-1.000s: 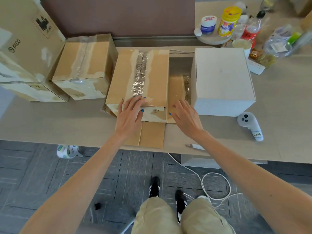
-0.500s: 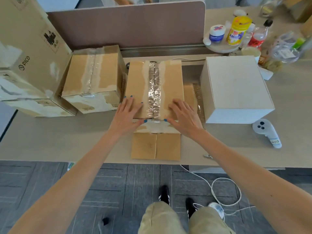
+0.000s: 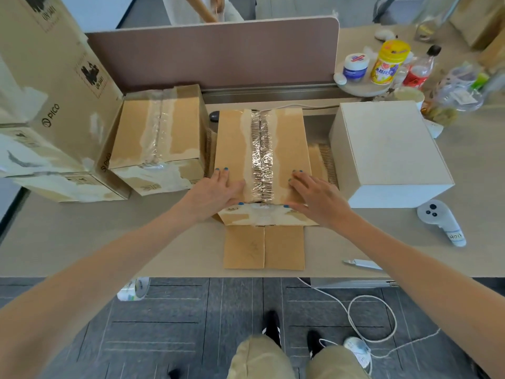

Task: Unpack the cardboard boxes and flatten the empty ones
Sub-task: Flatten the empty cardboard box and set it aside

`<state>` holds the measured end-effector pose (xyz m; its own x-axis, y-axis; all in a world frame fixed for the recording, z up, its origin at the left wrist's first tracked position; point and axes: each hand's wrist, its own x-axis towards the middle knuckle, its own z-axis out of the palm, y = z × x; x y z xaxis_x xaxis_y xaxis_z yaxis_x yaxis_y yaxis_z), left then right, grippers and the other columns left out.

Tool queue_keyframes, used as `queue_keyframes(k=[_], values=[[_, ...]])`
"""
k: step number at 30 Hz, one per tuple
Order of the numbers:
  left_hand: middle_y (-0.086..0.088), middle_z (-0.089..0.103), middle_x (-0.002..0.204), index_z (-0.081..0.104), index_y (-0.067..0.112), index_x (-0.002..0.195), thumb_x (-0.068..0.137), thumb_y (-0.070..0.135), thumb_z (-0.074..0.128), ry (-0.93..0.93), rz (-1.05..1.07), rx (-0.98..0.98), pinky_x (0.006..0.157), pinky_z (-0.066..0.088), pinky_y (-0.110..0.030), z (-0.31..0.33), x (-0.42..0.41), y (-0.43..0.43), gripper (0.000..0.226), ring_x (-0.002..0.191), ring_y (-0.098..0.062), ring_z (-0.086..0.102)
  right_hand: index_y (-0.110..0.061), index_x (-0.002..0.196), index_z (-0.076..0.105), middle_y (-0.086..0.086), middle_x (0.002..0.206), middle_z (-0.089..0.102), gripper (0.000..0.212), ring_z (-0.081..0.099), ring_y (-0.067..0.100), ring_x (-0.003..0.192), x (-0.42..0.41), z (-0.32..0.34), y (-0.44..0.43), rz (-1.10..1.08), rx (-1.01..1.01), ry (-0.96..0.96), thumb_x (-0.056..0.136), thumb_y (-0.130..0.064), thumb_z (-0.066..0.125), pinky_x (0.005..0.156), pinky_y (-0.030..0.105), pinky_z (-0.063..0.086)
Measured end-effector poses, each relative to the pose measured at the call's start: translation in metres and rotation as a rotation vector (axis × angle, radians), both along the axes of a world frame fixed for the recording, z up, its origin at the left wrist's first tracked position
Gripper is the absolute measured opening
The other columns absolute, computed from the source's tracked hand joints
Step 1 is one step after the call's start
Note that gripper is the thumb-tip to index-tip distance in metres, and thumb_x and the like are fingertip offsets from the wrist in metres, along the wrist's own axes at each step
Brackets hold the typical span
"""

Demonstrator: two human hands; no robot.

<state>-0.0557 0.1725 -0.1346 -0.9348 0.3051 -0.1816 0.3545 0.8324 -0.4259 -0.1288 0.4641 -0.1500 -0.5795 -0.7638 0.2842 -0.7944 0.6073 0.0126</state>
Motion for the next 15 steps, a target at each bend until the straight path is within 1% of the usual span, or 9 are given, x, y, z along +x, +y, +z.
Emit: queue_keyframes(k=[3,5,6,8,10,12,13,15], values=[[-0.030,0.054,0.135,0.044,0.013,0.138,0.098,0.050,0.020,-0.005,-0.029,0.015,0.070,0.061,-0.039,0.006,0.001,-0.003,0.060,0.124,-0.039,0.057,-0.004,0.108,0.066,0.014,0.119,0.065,0.055,0.067,0.025,0.101,-0.003,0.001,0.000,0.012,0.068,0.074,0.085,-0.051,0.052,0.075,0.032,0.055],[-0.027,0.047,0.142,0.036,0.012,0.143,0.100,0.049,0.022,-0.008,-0.060,0.041,0.077,0.060,-0.038,0.008,0.000,-0.007,0.059,0.131,-0.037,0.050,-0.001,0.106,0.065,0.018,0.118,0.065,0.056,0.066,0.028,0.105,-0.005,-0.001,-0.003,0.024,0.153,0.149,0.093,-0.050,0.042,0.075,0.036,0.057],[-0.025,0.046,0.143,0.034,0.012,0.145,0.100,0.050,0.027,-0.008,-0.064,0.078,0.077,0.059,-0.037,0.009,0.000,-0.009,0.059,0.132,-0.035,0.049,0.000,0.105,0.063,0.020,0.117,0.064,0.055,0.065,0.030,0.105,-0.006,-0.004,-0.004,0.030,0.189,0.165,0.096,-0.047,0.036,0.073,0.038,0.057],[-0.021,0.048,0.141,0.034,0.011,0.144,0.100,0.049,0.040,0.009,-0.056,0.174,0.071,0.057,-0.035,0.008,-0.001,-0.013,0.059,0.131,-0.033,0.050,0.000,0.101,0.060,0.025,0.113,0.064,0.050,0.065,0.033,0.101,-0.008,-0.007,-0.007,0.029,0.265,0.193,0.100,-0.038,0.029,0.065,0.038,0.057],[-0.021,0.053,0.135,0.033,0.011,0.140,0.097,0.049,0.048,0.036,-0.042,0.230,0.064,0.057,-0.035,0.003,0.000,-0.015,0.059,0.125,-0.032,0.055,-0.001,0.096,0.059,0.030,0.108,0.064,0.041,0.066,0.037,0.095,-0.007,-0.009,-0.010,0.049,0.364,0.234,0.101,-0.030,0.030,0.059,0.038,0.057],[-0.023,0.059,0.125,0.029,0.009,0.134,0.097,0.050,0.043,0.078,-0.058,0.198,0.056,0.055,-0.036,-0.003,0.003,-0.017,0.058,0.117,-0.033,0.061,-0.003,0.090,0.055,0.034,0.104,0.064,0.028,0.068,0.040,0.091,-0.004,-0.008,-0.013,0.077,0.444,0.292,0.101,-0.019,0.035,0.054,0.037,0.057],[-0.025,0.062,0.120,0.029,0.008,0.134,0.097,0.051,0.038,0.103,-0.078,0.169,0.053,0.056,-0.036,-0.005,0.003,-0.017,0.057,0.113,-0.033,0.064,-0.005,0.090,0.050,0.035,0.103,0.064,0.021,0.068,0.041,0.090,-0.002,-0.007,-0.013,0.082,0.463,0.298,0.101,-0.013,0.035,0.053,0.037,0.057],[-0.026,0.066,0.112,0.030,0.006,0.135,0.099,0.051,0.029,0.148,-0.110,0.100,0.047,0.055,-0.035,-0.006,0.005,-0.016,0.058,0.106,-0.033,0.068,-0.007,0.094,0.045,0.035,0.105,0.064,0.019,0.069,0.040,0.092,-0.002,-0.006,-0.014,0.072,0.429,0.294,0.101,-0.005,0.027,0.053,0.036,0.058]])
